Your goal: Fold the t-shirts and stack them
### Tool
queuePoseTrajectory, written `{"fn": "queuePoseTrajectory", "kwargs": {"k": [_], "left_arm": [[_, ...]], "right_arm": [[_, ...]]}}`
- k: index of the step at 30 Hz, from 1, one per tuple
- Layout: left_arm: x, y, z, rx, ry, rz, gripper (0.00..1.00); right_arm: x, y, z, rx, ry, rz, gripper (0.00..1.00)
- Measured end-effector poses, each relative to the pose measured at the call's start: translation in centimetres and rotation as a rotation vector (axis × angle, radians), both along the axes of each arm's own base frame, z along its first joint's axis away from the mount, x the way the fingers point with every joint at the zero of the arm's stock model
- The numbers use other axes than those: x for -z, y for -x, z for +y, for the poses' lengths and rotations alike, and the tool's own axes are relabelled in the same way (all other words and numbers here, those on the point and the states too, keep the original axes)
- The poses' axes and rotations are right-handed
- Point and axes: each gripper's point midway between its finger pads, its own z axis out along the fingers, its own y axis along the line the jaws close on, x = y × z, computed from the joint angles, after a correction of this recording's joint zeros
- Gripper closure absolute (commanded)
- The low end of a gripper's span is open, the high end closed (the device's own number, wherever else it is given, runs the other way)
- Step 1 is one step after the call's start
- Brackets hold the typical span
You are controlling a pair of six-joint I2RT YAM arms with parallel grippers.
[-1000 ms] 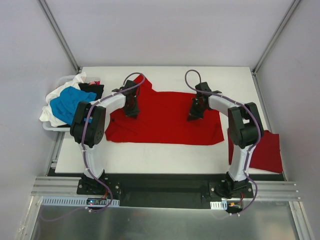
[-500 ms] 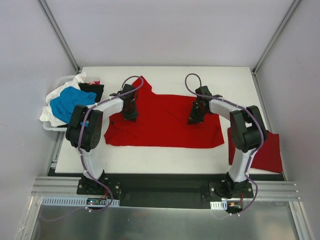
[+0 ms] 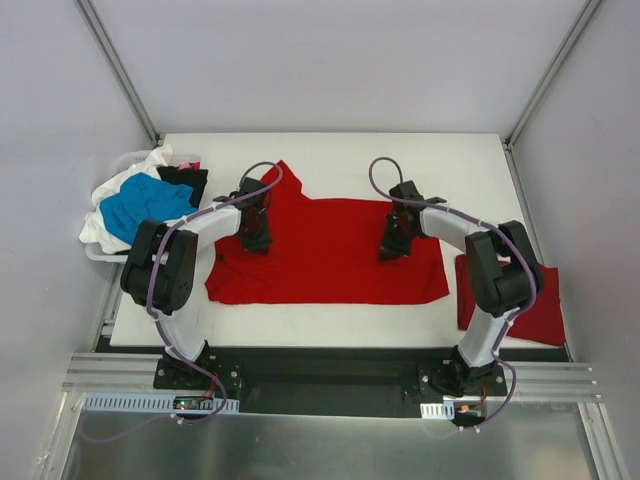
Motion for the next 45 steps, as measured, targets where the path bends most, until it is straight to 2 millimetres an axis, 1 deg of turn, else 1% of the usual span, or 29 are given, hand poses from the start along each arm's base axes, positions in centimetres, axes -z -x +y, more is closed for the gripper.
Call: {"fn": "queuePoseTrajectory", "kwargs": {"k": [7,10,12,13,14,16,17,18,19,20,21,22,23,24,25,26,28,30,32,33,35,37,38,40,45], "left_arm": [[0.1,3.1,0.9,0.001,-0.004,0.032,1.00],[0.1,4.3,1.1,0.002,-0.006,0.042,1.00],[0.1,4.6,1.2,0.005,-0.010,0.050,1.00],[0.1,4.6,1.2,0.007,-0.011,0.052,1.00],[0.0,4.6,1.2,0.010,-0.014,0.055,0.96],[-0.4,4.4,1.2,0.020,-0.025,0.068,0.91],[-0.8,4.0,1.2,0.024,-0.032,0.072,0.89],[-1.6,3.2,0.9,0.029,-0.034,0.061,0.86],[-2.7,2.1,0.6,0.032,-0.038,0.038,0.84],[-4.2,0.8,0.1,0.038,-0.038,0.004,0.81],[-5.8,-0.4,-0.6,0.043,-0.029,-0.037,0.77],[-7.6,-1.7,-1.4,0.049,-0.021,-0.086,0.77],[-9.6,-2.9,-2.4,0.056,-0.005,-0.142,0.78],[-10.8,-3.3,-3.0,0.064,0.007,-0.177,0.91],[-11.8,-3.4,-3.7,0.074,0.020,-0.206,1.00],[-12.4,-2.9,-4.2,0.083,0.028,-0.216,1.00],[-12.6,-1.1,-4.7,0.106,0.027,-0.204,1.00],[-11.4,1.4,-4.4,0.126,0.018,-0.162,1.00],[-9.2,4.6,-2.9,0.124,-0.009,-0.089,1.00],[-8.3,6.0,-2.2,0.119,-0.023,-0.053,1.00],[-6.2,9.2,-0.4,0.103,-0.057,0.028,1.00],[-4.9,11.5,0.8,0.094,-0.086,0.088,1.00],[-4.5,12.4,1.3,0.092,-0.097,0.116,1.00],[-4.3,12.8,1.4,0.087,-0.100,0.127,1.00],[-4.8,12.5,1.1,0.080,-0.083,0.101,1.00]], "right_arm": [[0.0,3.0,0.7,-0.046,0.014,0.028,0.99],[0.2,4.1,0.9,-0.063,0.024,0.038,0.99],[0.3,4.6,0.9,-0.072,0.032,0.047,0.98],[0.3,4.6,0.9,-0.076,0.037,0.048,0.93],[0.1,4.6,0.8,-0.079,0.045,0.052,0.79],[-0.6,3.8,0.9,-0.086,0.064,0.049,0.68],[-1.1,3.1,1.0,-0.087,0.069,0.039,0.54],[-1.9,2.2,1.2,-0.090,0.073,0.025,0.50],[-3.2,0.8,1.6,-0.094,0.073,-0.008,0.46],[-4.5,-0.3,2.0,-0.093,0.062,-0.043,0.45],[-5.7,-1.2,2.3,-0.091,0.055,-0.073,0.46],[-7.2,-2.1,2.7,-0.090,0.046,-0.109,0.51],[-8.5,-2.8,2.9,-0.088,0.037,-0.145,0.90],[-9.7,-3.0,3.0,-0.087,0.028,-0.176,0.99],[-10.7,-2.8,2.9,-0.091,0.024,-0.199,0.99],[-11.4,-2.1,2.6,-0.085,0.022,-0.206,0.99],[-12.0,-0.4,1.6,-0.078,0.029,-0.209,0.99],[-11.8,1.9,0.1,-0.072,0.058,-0.194,0.99],[-10.6,4.5,-2.0,-0.058,0.109,-0.162,0.99],[-10.0,5.5,-2.7,-0.051,0.125,-0.148,0.99],[-8.4,7.5,-4.6,-0.029,0.161,-0.109,0.99],[-6.8,8.9,-5.9,-0.016,0.190,-0.068,0.99],[-5.7,9.7,-6.6,-0.008,0.208,-0.039,0.99],[-4.4,10.3,-7.2,0.003,0.216,-0.013,0.99],[-1.8,11.2,-8.9,0.051,0.225,0.025,0.99]]}}
